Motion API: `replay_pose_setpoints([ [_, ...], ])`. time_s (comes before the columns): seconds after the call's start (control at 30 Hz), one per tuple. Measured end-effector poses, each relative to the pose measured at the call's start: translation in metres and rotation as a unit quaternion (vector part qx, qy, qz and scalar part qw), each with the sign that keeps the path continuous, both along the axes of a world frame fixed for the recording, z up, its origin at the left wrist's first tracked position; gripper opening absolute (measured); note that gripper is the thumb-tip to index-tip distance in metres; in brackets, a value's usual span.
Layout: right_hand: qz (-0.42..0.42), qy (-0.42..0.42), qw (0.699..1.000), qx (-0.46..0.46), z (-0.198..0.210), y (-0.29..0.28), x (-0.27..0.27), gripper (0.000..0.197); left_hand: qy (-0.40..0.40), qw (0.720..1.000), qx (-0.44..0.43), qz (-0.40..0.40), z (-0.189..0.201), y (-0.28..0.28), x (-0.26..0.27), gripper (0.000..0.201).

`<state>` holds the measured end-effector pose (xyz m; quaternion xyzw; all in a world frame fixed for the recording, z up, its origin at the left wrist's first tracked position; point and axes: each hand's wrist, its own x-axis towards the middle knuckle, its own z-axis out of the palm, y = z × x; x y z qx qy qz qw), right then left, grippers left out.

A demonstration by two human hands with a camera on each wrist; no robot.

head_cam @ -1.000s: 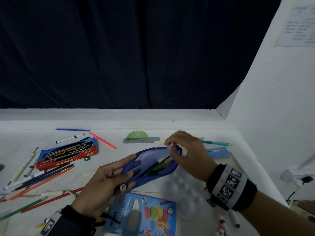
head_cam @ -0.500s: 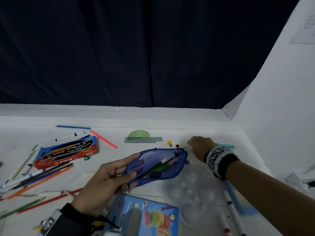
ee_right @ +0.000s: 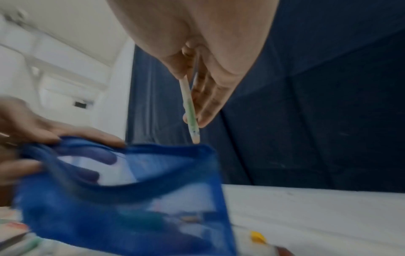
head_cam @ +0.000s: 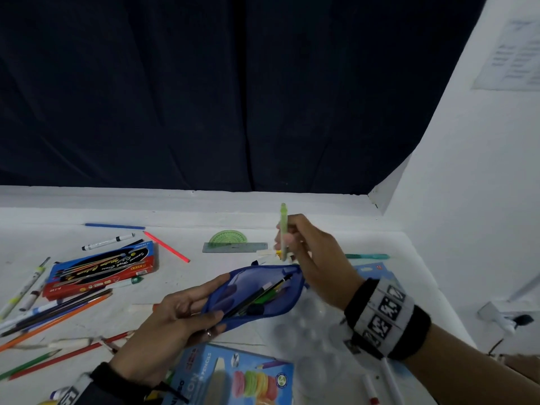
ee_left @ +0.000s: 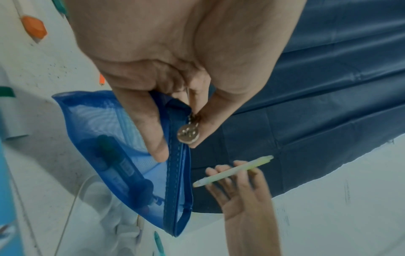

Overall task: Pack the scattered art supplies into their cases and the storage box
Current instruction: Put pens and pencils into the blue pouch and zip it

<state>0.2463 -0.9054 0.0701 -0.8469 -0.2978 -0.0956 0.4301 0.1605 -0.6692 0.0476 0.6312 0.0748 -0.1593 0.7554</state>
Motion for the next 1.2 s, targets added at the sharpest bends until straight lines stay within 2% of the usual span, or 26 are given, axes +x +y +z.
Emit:
replay_pose_setpoints([
  [0.07,0.067,0.013,0.998,-0.002,0.007,0.006,-0.023,0.020,0.003,1.000,-0.012,-0.011,0.001,-0.004,0.000,0.051],
  [0.13,0.116,-0.002,0.991,-0.065,0.000,0.009,-0.031,0.022,0.001,0.999,-0.033,-0.018,0.002,-0.008,-0.001,0.050],
  [0.23,0.110,-0.106,0.956,-0.250,-0.022,0.001,-0.024,0.034,-0.010,0.998,-0.061,-0.033,0.006,-0.013,-0.001,0.050],
  [0.3,0.082,-0.149,0.931,-0.323,-0.031,-0.007,-0.016,0.038,-0.013,0.997,-0.069,-0.041,0.007,-0.015,0.001,0.052],
  [0.37,0.078,-0.134,0.943,-0.295,-0.028,-0.013,-0.010,0.032,-0.016,0.996,-0.070,-0.045,0.007,-0.016,0.004,0.053],
  [0.43,0.072,-0.122,0.969,-0.205,-0.021,-0.018,-0.006,0.025,-0.013,0.996,-0.084,-0.036,0.004,-0.015,0.008,0.055],
  [0.57,-0.034,-0.152,0.985,-0.070,-0.007,-0.032,0.020,0.010,-0.017,0.994,-0.103,-0.018,0.004,-0.011,0.015,0.062],
  [0.67,-0.144,-0.123,0.978,-0.091,-0.023,-0.060,0.059,0.013,-0.022,0.995,-0.096,-0.003,0.002,-0.009,0.019,0.059],
  [0.73,-0.210,-0.020,0.957,-0.198,-0.041,-0.082,0.081,0.019,-0.019,0.996,-0.091,0.005,0.001,-0.007,0.021,0.055],
  [0.83,-0.228,0.136,0.874,-0.407,-0.063,-0.107,0.099,0.036,-0.012,0.997,-0.082,0.005,0.001,-0.004,0.020,0.054],
  [0.87,-0.228,0.159,0.849,-0.449,-0.068,-0.112,0.102,0.037,-0.010,0.997,-0.078,0.003,0.001,-0.004,0.020,0.054],
  [0.93,-0.230,0.165,0.819,-0.499,-0.074,-0.115,0.103,0.029,-0.007,0.997,-0.071,0.002,0.000,-0.005,0.019,0.053],
  [1.0,-0.232,0.151,0.804,-0.526,-0.076,-0.113,0.101,0.016,-0.002,0.998,-0.067,0.002,0.000,-0.006,0.018,0.053],
  [1.07,-0.220,0.131,0.799,-0.544,-0.075,-0.110,0.097,0.012,0.000,0.998,-0.060,0.005,-0.001,-0.007,0.015,0.052],
  [1.17,-0.184,0.097,0.811,-0.546,-0.074,-0.100,0.088,0.006,0.005,0.999,-0.050,0.019,-0.001,-0.006,0.009,0.049],
  [1.2,-0.175,0.081,0.823,-0.535,-0.074,-0.095,0.084,0.011,0.008,0.999,-0.048,0.023,-0.001,-0.005,0.007,0.048],
])
